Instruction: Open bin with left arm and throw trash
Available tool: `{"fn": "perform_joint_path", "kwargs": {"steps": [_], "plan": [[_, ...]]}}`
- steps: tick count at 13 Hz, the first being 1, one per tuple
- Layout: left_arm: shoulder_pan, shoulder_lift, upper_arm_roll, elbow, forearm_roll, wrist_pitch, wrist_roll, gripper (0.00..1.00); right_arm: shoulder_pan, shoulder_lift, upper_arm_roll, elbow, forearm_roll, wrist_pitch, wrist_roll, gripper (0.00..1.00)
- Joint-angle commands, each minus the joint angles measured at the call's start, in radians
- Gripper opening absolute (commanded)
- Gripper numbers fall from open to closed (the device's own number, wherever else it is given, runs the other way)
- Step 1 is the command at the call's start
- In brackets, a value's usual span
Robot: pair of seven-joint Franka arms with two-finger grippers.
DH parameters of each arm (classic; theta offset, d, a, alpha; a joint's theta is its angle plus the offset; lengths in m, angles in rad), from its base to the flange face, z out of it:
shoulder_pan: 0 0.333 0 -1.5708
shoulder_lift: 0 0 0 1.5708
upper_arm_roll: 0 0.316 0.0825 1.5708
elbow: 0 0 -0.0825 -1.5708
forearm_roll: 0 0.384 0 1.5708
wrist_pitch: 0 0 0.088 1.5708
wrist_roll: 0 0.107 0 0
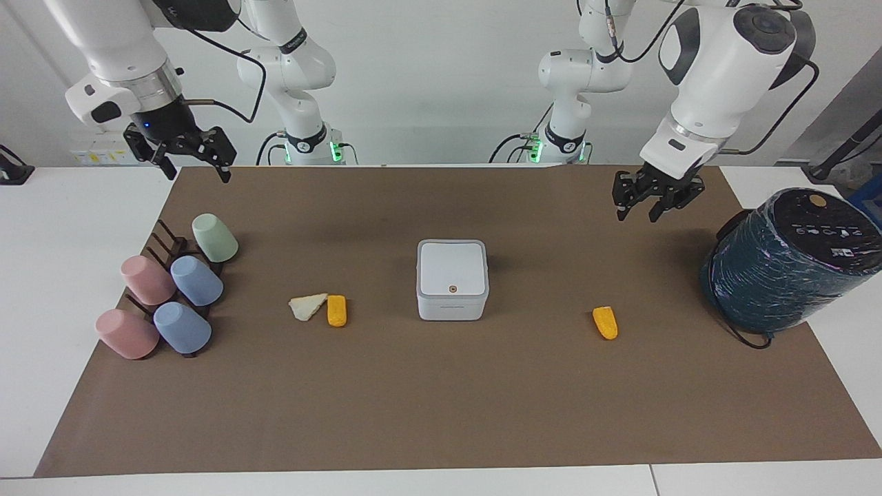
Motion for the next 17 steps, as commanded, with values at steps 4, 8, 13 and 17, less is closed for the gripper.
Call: {"fn": "perform_joint_path", "kwargs": {"steps": [4,8,13,17], "plan": [[-0.065,-0.052,0.009,-0.087,0.001,0.081,-0.040,0.00,-0.003,-0.032,0.008,-0.041,0.001,0.012,0.017,1.00],[-0.135,-0.034,0.009,-0.115,-0.048,0.152,-0.187,0.00,-0.005,-0.037,0.008,-0.047,0.001,0.012,0.017,1.00],[-0.257,0.055,0.009,-0.116,-0.113,0.302,-0.378,0.00,0.007,-0.034,0.012,-0.142,0.057,0.167,0.008,1.00],[-0.323,0.092,0.009,-0.182,-0.162,0.498,-0.424,0.00,0.125,0.073,0.014,-0.220,0.059,0.422,0.017,1.00]]}}
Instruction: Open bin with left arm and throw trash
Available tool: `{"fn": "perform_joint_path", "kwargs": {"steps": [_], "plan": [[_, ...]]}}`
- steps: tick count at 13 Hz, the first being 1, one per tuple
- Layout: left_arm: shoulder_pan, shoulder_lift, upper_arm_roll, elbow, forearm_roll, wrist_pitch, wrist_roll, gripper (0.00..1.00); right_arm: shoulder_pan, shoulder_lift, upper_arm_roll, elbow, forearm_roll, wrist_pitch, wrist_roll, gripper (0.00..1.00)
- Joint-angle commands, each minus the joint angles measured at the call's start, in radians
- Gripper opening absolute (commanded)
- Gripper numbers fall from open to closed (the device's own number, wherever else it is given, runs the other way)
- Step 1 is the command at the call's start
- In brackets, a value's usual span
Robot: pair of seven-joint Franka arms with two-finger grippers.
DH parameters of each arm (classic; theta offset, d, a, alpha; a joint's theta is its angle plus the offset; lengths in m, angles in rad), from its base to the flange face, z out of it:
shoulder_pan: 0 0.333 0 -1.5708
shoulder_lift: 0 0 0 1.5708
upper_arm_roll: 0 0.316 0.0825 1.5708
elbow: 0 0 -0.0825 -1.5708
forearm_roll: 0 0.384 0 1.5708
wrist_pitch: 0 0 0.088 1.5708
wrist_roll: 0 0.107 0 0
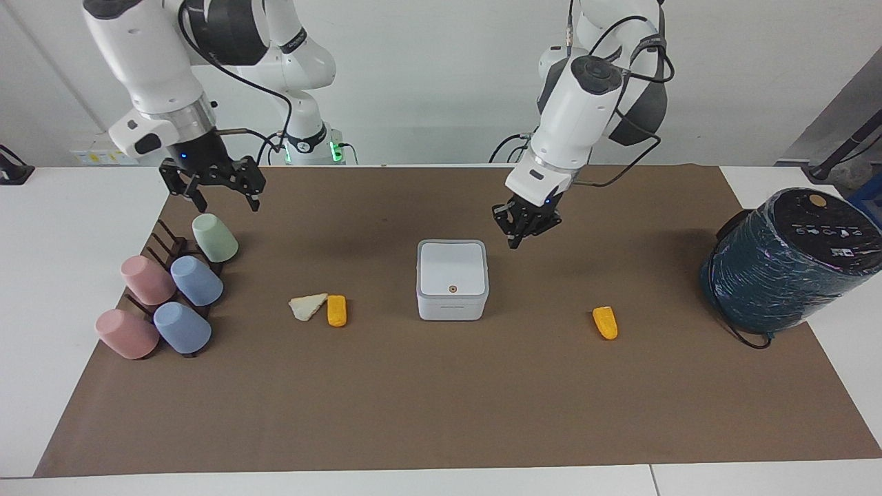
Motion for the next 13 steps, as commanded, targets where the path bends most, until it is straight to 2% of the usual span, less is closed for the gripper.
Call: {"fn": "perform_joint_path", "kwargs": {"steps": [1,4,7,10,12,13], "plan": [[-0.035,-0.012,0.016,-0.076,-0.043,0.134,-0.016,0.00,0.055,0.112,0.003,-0.026,0.013,0.151,0.013,1.00],[-0.055,0.013,0.016,-0.095,-0.046,0.198,-0.016,0.00,0.112,0.259,0.003,-0.026,0.013,0.329,0.055,1.00],[-0.099,0.066,0.016,-0.093,-0.055,0.263,-0.051,0.00,0.152,0.362,0.003,-0.034,0.013,0.440,0.058,1.00],[-0.124,0.096,0.016,-0.093,-0.055,0.319,-0.075,0.00,0.152,0.369,0.003,-0.107,0.010,0.476,0.041,1.00],[-0.124,0.116,0.016,-0.093,-0.055,0.345,-0.075,0.00,0.188,0.384,0.003,-0.136,0.000,0.509,0.042,1.00],[-0.124,0.126,0.016,-0.093,-0.055,0.357,-0.075,0.00,0.187,0.390,0.003,-0.141,-0.003,0.517,0.042,0.93]]}}
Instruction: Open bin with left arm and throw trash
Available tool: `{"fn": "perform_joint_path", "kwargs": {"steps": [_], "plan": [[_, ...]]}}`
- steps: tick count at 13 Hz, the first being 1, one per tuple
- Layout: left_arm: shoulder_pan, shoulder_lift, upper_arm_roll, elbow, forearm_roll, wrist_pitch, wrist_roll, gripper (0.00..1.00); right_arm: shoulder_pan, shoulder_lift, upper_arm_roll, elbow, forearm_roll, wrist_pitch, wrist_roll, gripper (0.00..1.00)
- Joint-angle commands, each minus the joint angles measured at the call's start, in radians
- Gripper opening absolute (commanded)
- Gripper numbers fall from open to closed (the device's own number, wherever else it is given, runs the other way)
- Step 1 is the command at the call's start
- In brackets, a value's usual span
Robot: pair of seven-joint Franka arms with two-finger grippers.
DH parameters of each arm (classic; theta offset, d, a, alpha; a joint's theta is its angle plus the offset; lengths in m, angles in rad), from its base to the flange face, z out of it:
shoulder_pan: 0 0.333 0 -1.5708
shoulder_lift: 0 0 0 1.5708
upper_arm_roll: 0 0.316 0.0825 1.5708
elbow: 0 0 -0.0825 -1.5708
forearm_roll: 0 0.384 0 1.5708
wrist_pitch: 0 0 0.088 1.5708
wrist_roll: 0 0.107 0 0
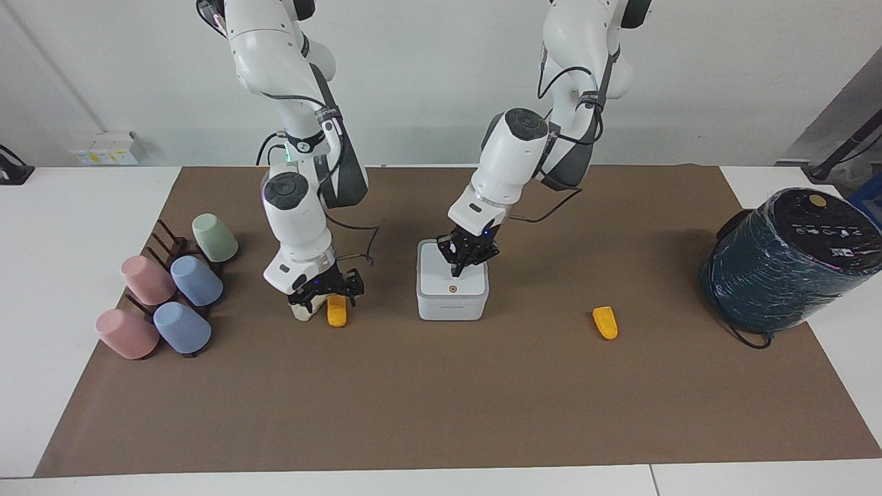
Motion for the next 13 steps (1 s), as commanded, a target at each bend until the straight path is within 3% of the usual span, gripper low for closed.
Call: {"fn": "perform_joint_path", "kwargs": {"steps": [1,3,7,9,13], "plan": [[-0.013,0.018,0.016,-0.010,-0.014,0.044,-0.005,0.00,0.017,0.002,-0.001,-0.038,-0.002,0.041,0.001,0.82],[-0.027,0.041,0.016,-0.010,-0.014,0.066,-0.005,0.00,0.026,0.018,-0.003,-0.038,-0.005,0.064,0.004,0.64],[-0.039,0.064,0.016,-0.012,-0.014,0.072,-0.005,0.00,0.017,0.022,-0.004,-0.037,-0.040,0.072,0.013,0.03],[-0.029,0.061,0.017,0.028,-0.013,0.011,-0.005,0.00,0.016,0.009,-0.006,-0.019,-0.038,0.060,0.040,0.00],[0.043,0.049,0.023,0.197,0.000,-0.254,-0.001,0.00,-0.001,-0.078,-0.007,0.038,-0.035,-0.077,0.083,0.00]]}}
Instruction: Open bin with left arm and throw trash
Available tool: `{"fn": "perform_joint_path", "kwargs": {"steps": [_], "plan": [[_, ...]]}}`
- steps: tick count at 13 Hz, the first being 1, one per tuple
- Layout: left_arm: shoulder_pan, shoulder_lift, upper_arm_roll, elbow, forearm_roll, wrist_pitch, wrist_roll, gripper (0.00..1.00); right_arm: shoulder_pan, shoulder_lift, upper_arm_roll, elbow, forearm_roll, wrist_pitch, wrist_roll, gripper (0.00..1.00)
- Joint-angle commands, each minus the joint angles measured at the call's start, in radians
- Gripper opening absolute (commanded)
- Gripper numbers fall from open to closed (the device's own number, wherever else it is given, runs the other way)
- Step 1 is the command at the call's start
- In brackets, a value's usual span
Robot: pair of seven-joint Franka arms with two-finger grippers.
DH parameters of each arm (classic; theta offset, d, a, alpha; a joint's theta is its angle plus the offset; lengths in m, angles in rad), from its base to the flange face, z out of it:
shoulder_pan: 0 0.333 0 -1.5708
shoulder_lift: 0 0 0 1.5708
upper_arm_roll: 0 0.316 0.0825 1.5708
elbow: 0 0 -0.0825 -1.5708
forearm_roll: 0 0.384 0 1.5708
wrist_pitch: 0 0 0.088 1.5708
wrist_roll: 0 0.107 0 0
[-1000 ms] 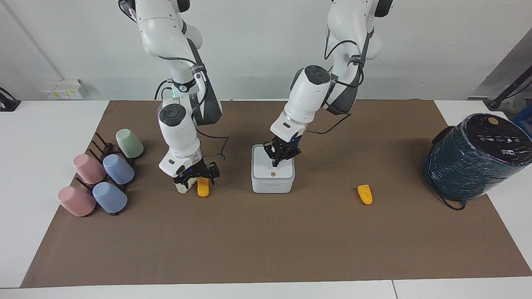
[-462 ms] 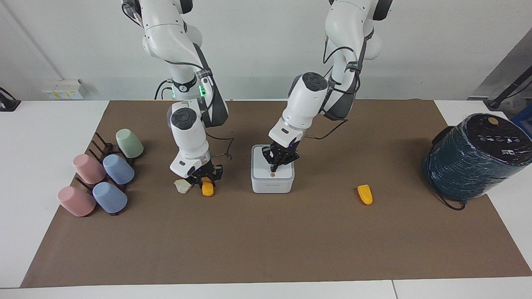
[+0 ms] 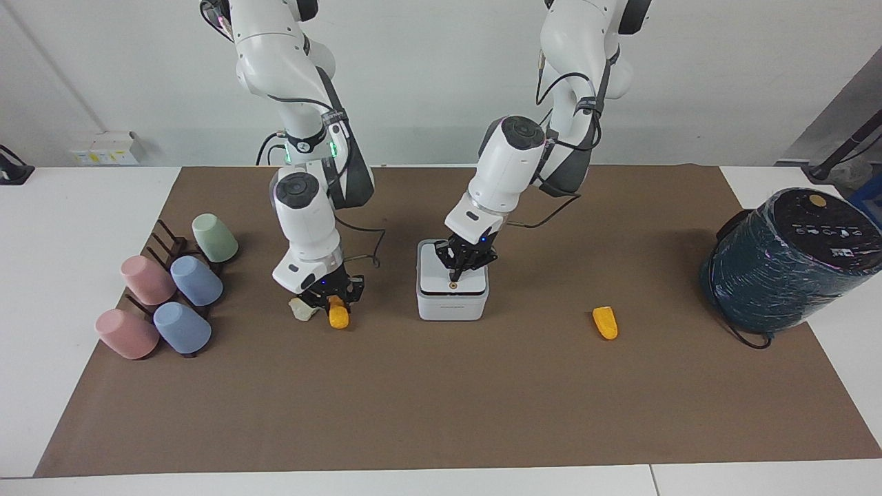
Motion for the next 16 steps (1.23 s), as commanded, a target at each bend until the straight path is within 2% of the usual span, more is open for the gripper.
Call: {"fn": "perform_joint_path", "kwargs": {"steps": [1,3,7,11,12,13,14,15,16], "plan": [[0.062,0.015,0.003,0.118,0.003,-0.168,0.002,0.00,-0.017,-0.086,0.009,0.012,-0.014,-0.083,0.082,0.00],[0.111,0.015,0.003,0.135,0.018,-0.219,0.013,0.00,-0.006,-0.112,0.015,0.040,-0.005,-0.144,0.127,0.00],[0.215,0.004,0.003,0.118,0.052,-0.263,0.141,0.00,0.017,-0.100,0.041,0.141,0.180,-0.178,0.222,0.00],[0.323,-0.044,0.005,-0.016,0.052,-0.199,0.330,0.00,0.058,-0.097,0.093,0.156,0.341,-0.097,0.278,0.00],[0.346,-0.057,0.005,-0.059,0.052,-0.156,0.341,0.18,0.094,-0.088,0.094,0.156,0.355,-0.071,0.315,0.00],[0.358,-0.064,0.007,-0.096,0.056,-0.110,0.344,0.46,0.126,-0.069,0.095,0.156,0.368,-0.039,0.338,0.00],[0.375,-0.067,0.007,-0.121,0.073,-0.075,0.358,0.63,0.149,-0.053,0.095,0.153,0.371,-0.009,0.351,0.00],[0.383,-0.067,0.007,-0.139,0.088,-0.052,0.378,0.77,0.164,-0.037,0.095,0.153,0.371,0.008,0.351,0.00],[0.384,-0.062,0.007,-0.145,0.096,-0.036,0.404,0.84,0.167,-0.025,0.095,0.153,0.371,0.015,0.349,0.00]]}}
